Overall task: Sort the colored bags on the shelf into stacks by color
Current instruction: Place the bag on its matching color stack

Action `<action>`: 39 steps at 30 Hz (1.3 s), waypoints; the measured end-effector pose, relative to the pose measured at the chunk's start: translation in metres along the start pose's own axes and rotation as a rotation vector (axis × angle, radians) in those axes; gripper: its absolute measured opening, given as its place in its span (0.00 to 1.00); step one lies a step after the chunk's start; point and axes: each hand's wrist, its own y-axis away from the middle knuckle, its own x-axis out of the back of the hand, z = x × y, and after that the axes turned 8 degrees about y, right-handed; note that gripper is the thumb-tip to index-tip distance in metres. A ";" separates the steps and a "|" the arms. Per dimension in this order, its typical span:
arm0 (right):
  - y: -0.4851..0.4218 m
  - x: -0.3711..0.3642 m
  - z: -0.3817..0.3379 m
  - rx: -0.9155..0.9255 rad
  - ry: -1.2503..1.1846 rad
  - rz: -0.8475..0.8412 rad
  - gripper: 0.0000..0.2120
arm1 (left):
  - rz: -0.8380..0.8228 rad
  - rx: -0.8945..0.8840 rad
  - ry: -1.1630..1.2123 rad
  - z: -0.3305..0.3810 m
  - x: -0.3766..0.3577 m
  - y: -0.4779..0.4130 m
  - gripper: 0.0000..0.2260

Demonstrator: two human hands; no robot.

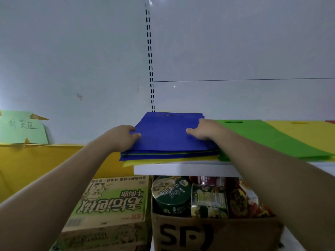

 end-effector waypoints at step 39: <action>0.063 0.030 0.020 0.062 -1.377 0.512 0.05 | 0.349 -0.205 0.899 -0.002 0.000 0.037 0.22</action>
